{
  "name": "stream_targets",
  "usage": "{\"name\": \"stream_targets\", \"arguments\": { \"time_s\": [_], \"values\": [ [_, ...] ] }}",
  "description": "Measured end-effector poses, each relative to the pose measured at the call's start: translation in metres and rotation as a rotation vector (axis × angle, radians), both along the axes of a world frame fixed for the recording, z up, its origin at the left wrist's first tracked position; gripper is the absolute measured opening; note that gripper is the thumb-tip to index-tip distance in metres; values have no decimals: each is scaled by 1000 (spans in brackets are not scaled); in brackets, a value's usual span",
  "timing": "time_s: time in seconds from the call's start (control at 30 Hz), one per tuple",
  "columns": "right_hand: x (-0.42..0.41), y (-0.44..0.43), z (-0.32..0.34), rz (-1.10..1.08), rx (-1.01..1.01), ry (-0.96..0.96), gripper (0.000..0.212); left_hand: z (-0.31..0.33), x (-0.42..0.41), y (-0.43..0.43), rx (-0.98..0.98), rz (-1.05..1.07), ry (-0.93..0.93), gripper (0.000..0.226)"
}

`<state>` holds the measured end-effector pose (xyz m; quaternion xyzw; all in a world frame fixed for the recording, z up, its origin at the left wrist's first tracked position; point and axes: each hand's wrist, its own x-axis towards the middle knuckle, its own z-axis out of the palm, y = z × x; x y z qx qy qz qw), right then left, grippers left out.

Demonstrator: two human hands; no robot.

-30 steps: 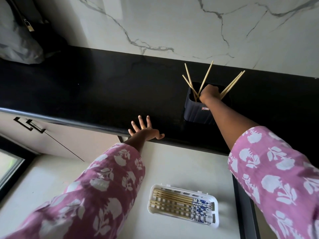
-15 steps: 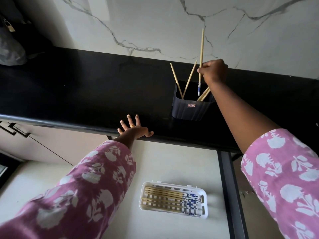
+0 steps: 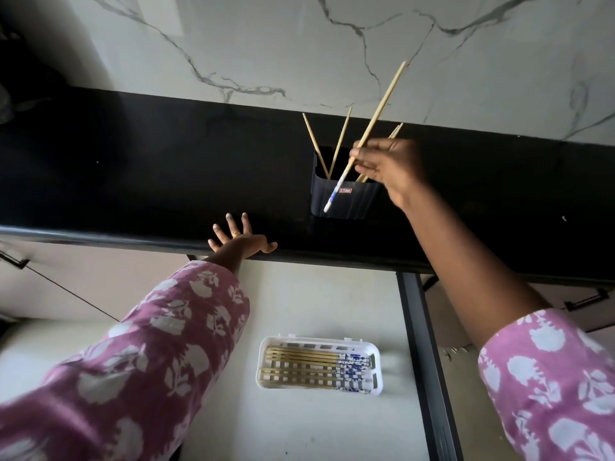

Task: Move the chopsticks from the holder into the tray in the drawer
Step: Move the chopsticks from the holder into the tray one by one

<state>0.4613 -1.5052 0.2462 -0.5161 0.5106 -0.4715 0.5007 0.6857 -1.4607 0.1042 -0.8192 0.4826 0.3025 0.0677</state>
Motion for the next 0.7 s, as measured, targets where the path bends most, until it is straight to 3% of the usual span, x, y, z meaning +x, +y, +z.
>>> {"name": "stream_targets", "arguments": {
  "time_s": [0.37, 0.53, 0.7],
  "values": [
    [18, 103, -178, 531, 283, 626, 25, 1, -1, -2, 4, 15, 6, 89],
    [17, 148, -225, 822, 142, 1033, 15, -5, 0, -6, 6, 29, 10, 89],
    [9, 173, -258, 925, 62, 1338, 15, -11, 2, -10, -10, 24, 18, 94]
  ]
}}
